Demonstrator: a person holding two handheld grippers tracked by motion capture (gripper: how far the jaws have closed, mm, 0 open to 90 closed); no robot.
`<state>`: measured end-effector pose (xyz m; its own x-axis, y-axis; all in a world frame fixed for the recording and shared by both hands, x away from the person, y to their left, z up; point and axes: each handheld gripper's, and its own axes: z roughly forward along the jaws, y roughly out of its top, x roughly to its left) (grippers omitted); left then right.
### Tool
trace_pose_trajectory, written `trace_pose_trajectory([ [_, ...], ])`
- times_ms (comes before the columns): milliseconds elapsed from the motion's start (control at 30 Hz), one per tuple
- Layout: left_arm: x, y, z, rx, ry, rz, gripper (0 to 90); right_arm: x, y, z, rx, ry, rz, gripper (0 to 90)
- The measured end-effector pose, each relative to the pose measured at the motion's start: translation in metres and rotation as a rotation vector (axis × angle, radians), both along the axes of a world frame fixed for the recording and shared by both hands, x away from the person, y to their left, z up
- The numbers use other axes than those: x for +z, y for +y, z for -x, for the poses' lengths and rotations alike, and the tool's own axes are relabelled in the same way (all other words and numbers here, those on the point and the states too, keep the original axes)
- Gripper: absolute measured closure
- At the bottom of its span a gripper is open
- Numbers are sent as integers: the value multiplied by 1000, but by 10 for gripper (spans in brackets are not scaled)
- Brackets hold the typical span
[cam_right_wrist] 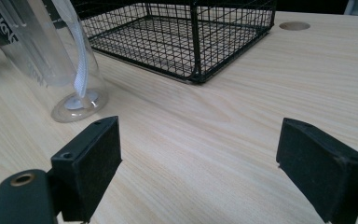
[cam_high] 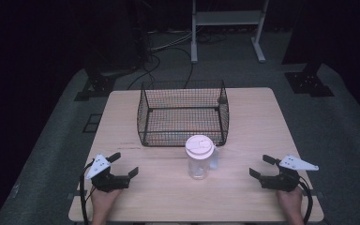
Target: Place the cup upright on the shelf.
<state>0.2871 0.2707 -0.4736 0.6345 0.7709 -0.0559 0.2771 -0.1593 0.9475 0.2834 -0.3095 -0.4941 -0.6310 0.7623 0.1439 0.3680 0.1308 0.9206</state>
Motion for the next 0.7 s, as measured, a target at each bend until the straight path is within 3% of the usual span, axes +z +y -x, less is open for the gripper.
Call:
trace_pose_trajectory([
  [367,1,-6,2,-18,-7,-12,12,0,-1,1,4,-5,-11,128],
  [567,8,-13,5,-51,-34,-32,12,0,-1,1,3,-4,-8,128],
  [700,17,-27,6,-108,-49,-67,12,0,-1,1,-2,-4,-11,128],
])
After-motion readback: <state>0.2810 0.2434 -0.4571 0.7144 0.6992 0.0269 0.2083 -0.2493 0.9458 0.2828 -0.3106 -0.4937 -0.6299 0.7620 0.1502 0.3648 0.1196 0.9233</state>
